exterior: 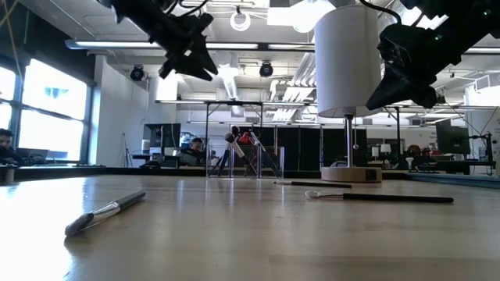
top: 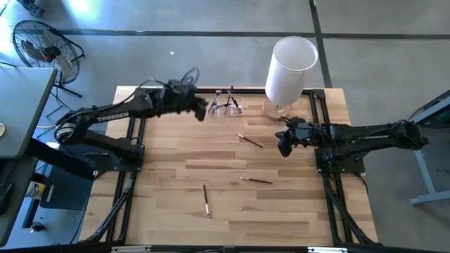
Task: Put items in baskets/containers
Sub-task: Put the black eyeshadow brush into the transparent organizer
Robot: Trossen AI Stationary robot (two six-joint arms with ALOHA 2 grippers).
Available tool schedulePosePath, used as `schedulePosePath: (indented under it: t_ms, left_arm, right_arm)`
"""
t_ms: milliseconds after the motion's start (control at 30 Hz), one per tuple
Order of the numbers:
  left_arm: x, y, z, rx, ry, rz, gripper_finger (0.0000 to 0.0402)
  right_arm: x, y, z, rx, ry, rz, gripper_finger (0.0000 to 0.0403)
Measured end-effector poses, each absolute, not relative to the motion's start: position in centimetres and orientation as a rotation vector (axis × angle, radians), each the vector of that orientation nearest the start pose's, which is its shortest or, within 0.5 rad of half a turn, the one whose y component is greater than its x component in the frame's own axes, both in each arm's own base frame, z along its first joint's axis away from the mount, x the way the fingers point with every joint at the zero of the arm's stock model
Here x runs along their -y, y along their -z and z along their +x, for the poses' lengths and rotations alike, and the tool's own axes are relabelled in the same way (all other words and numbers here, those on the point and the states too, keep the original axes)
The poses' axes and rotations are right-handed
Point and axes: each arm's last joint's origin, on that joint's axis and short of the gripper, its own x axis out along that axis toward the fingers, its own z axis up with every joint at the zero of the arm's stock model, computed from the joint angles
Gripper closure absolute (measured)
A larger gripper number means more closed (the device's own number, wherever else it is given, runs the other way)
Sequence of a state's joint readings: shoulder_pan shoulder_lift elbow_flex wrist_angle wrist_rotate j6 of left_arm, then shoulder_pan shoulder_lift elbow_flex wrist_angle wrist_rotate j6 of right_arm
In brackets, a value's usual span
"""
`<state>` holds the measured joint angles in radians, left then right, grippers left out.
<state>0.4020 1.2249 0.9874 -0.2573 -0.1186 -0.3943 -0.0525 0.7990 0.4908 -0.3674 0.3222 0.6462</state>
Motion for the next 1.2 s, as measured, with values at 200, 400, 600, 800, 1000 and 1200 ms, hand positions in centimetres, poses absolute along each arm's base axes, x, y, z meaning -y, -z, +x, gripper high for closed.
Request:
schedulePosePath:
  t_ms: [200,400,600,800,1000,1200]
  left_arm:
    - [-5.5,-29.3,25.1,-0.591,-0.471,-0.481,0.0389]
    - [-1.1,-27.6,24.9,-0.821,-0.331,-0.376,0.0382]
    - [2.1,-26.5,25.4,-0.810,-0.299,-0.272,0.0400]
    - [3.5,-25.6,23.9,-0.632,-0.182,-0.194,0.0401]
    - [2.9,-24.0,20.1,-0.497,-0.154,-0.223,0.0401]
    - [2.3,-23.7,16.9,-0.404,-0.132,-0.211,0.0401]
  right_arm:
    - [1.6,-21.6,16.2,-0.544,0.508,0.543,0.0402]
    - [1.3,-22.0,16.6,-0.543,0.362,0.474,0.0402]
    - [1.1,-23.5,17.8,-0.376,0.253,0.467,0.0402]
    - [0.6,-23.5,19.9,-0.291,0.236,0.442,0.0403]
    - [0.3,-23.3,23.6,-0.380,0.262,0.441,0.0403]
    - [0.8,-24.0,28.5,-0.529,0.293,0.356,0.0402]
